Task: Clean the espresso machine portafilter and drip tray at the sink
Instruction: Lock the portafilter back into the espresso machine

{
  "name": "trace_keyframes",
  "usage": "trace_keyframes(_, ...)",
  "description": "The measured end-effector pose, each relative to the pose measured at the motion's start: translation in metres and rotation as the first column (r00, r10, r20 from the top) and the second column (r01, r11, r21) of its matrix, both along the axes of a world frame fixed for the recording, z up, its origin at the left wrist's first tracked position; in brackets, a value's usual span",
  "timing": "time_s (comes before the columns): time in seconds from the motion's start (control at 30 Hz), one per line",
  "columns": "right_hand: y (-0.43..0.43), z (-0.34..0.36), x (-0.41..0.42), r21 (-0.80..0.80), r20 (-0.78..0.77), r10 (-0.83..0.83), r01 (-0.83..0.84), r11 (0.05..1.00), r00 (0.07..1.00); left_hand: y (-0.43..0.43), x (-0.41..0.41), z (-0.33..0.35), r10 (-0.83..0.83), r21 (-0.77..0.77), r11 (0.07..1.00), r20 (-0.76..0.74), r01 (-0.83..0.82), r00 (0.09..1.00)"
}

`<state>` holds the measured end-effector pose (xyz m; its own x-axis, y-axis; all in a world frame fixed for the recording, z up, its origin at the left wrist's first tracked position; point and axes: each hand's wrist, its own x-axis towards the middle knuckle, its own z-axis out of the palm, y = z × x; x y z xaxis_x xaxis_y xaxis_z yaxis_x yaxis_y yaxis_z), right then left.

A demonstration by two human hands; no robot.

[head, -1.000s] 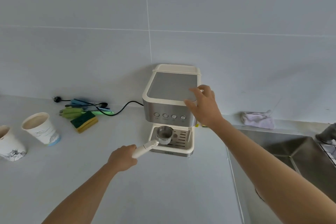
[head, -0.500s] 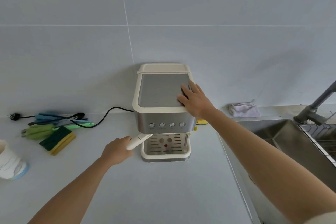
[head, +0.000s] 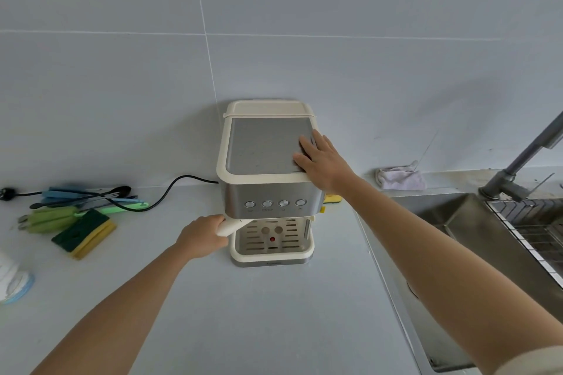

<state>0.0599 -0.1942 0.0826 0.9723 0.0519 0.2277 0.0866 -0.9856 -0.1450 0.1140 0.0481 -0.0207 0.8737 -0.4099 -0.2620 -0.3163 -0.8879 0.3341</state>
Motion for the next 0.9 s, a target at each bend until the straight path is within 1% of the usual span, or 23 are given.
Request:
trace_keyframes(0.07, -0.007, -0.007, 0.005, 0.054, 0.011, 0.014, -0.014, 0.998, 1.000, 0.000, 0.001, 0.002, 0.004, 0.001, 1.000, 0.033, -0.004, 0.999)
trace_keyframes(0.13, -0.005, -0.006, 0.003, -0.022, -0.004, 0.015, -0.015, 1.000, 1.000, 0.001, 0.000, 0.004, 0.005, 0.013, 1.000, 0.056, -0.006, 0.998)
trace_keyframes(0.2, -0.007, -0.008, 0.004, -0.067, 0.024, 0.023, -0.021, 0.998, 0.999, 0.001, -0.002, 0.005, 0.004, 0.017, 1.000, 0.062, -0.005, 0.998)
trace_keyframes(0.33, -0.008, -0.005, 0.004, -0.073, -0.093, 0.014, -0.021, 0.997, 0.996, 0.001, -0.010, 0.003, 0.024, 0.030, 0.999, 0.073, -0.026, 0.997)
trace_keyframes(0.5, -0.004, 0.002, 0.001, -0.185, -0.126, 0.022, -0.045, 0.982, 0.992, -0.008, -0.032, 0.002, 0.070, 0.018, 0.997, 0.057, -0.071, 0.996)
trace_keyframes(0.6, -0.003, 0.002, 0.000, -0.174, -0.119, 0.032, -0.052, 0.983, 0.992, -0.014, -0.042, 0.000, 0.123, -0.022, 0.992, 0.049, -0.123, 0.991)
trace_keyframes(0.7, -0.003, 0.003, 0.000, -0.167, -0.136, 0.004, -0.028, 0.986, 0.991, -0.022, -0.052, -0.001, 0.190, -0.051, 0.981, 0.026, -0.189, 0.981)
trace_keyframes(0.87, -0.003, 0.002, 0.000, -0.106, -0.112, 0.002, -0.014, 0.994, 0.994, -0.031, -0.066, 0.000, 0.259, -0.068, 0.964, 0.005, -0.258, 0.966)
trace_keyframes(0.9, -0.004, 0.001, 0.000, -0.128, -0.121, -0.004, -0.011, 0.992, 0.993, -0.033, -0.069, 0.000, 0.267, -0.072, 0.961, -0.001, -0.266, 0.964)
